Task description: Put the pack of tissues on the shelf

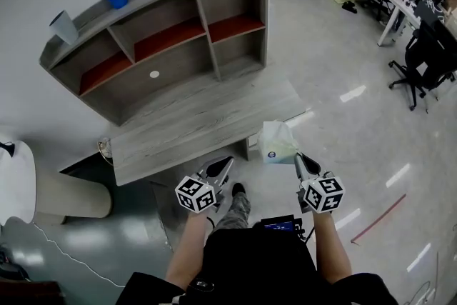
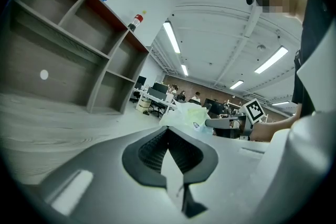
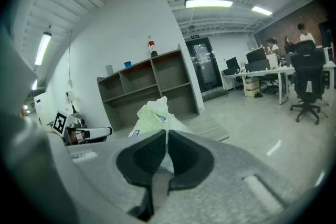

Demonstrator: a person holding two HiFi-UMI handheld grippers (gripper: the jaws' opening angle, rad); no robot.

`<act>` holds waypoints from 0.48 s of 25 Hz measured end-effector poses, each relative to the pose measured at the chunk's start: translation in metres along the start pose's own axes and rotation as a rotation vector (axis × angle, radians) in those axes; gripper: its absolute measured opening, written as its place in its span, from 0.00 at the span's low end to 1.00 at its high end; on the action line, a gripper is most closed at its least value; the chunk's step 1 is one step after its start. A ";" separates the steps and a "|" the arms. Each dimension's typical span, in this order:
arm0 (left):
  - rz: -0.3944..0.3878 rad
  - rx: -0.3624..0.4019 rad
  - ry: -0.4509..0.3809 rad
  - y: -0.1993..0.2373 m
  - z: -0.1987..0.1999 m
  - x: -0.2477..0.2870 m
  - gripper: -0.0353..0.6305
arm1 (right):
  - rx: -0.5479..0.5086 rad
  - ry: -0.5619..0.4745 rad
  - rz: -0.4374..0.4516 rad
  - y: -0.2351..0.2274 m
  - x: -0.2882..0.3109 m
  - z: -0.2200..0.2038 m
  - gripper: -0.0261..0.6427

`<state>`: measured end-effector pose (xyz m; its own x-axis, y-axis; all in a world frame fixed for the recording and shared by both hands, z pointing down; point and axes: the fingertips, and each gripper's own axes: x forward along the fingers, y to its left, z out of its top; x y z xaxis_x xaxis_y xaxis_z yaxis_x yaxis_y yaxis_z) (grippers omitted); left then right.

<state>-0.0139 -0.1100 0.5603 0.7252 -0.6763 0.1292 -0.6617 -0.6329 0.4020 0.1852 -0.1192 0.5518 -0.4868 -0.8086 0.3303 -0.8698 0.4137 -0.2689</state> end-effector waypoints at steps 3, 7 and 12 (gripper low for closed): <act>-0.009 -0.005 0.004 0.014 0.007 0.019 0.05 | -0.002 0.001 -0.010 -0.011 0.017 0.012 0.05; -0.020 -0.002 0.014 0.034 0.020 0.042 0.05 | 0.004 0.000 -0.021 -0.022 0.043 0.026 0.05; -0.042 0.005 0.033 0.061 0.035 0.065 0.05 | 0.009 0.004 -0.028 -0.029 0.079 0.039 0.05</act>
<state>-0.0139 -0.2056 0.5610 0.7583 -0.6362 0.1422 -0.6314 -0.6624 0.4032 0.1755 -0.2112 0.5506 -0.4622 -0.8184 0.3413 -0.8825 0.3868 -0.2677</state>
